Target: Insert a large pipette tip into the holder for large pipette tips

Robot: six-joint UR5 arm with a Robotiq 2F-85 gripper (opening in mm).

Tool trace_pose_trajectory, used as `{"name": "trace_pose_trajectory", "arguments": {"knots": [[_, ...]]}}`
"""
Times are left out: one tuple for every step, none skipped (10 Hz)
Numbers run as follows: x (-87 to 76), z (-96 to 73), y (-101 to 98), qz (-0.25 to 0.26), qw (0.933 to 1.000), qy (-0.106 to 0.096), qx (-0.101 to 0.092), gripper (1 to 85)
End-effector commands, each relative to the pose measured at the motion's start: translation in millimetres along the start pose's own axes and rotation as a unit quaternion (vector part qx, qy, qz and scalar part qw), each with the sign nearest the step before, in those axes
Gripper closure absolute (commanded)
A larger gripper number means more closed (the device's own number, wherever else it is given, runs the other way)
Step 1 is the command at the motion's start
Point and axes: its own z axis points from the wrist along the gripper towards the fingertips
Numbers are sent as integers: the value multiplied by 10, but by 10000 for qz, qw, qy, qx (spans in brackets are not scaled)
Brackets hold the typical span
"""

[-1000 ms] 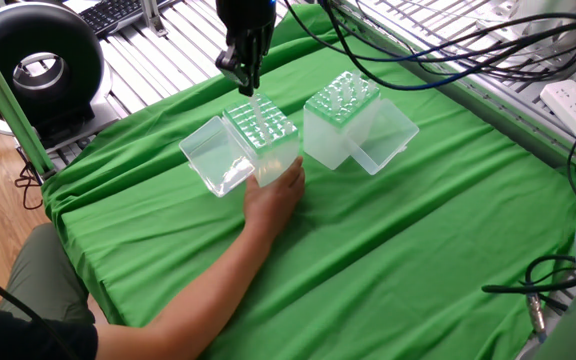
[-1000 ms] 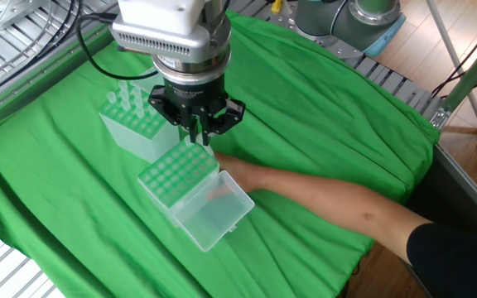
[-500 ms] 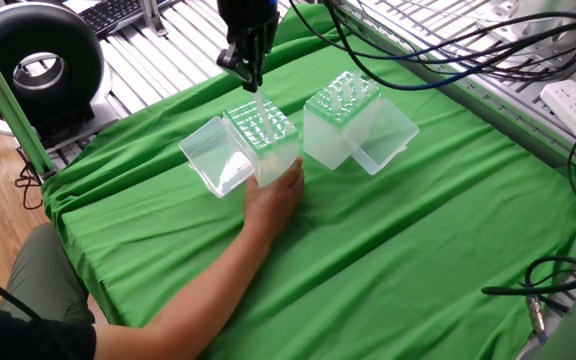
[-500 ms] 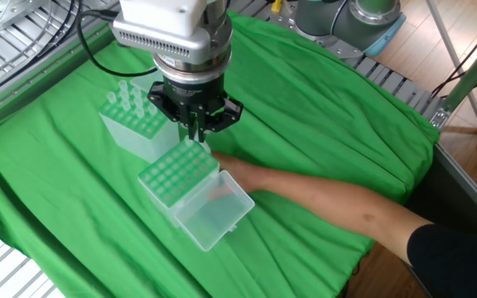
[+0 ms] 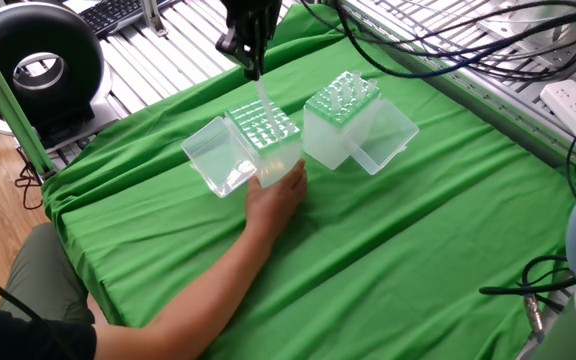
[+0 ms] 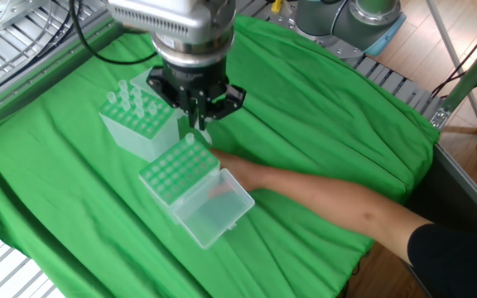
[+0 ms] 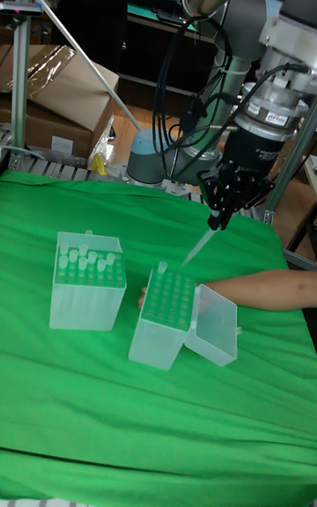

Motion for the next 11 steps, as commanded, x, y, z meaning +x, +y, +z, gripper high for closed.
{"name": "trace_pose_trajectory", "arguments": {"knots": [[13, -177, 15, 83, 9999, -72, 31, 847], [40, -237, 30, 91, 9999, -118, 40, 847], [6, -278, 10, 97, 9996, -242, 101, 847], [-127, -286, -28, 88, 9986, -495, 169, 847], [-252, -274, -22, 117, 9974, -692, 141, 847], [-342, -268, -23, 124, 9963, -835, 128, 847], [-382, -263, -27, 142, 9958, -893, 123, 847], [-419, -262, -24, 161, 9952, -954, 111, 847], [-442, -260, -16, 172, 9949, -993, 92, 847], [-451, -234, 9, 200, 9948, -1002, 44, 847], [-466, -197, 25, 237, 9946, -1005, 57, 847]]}}
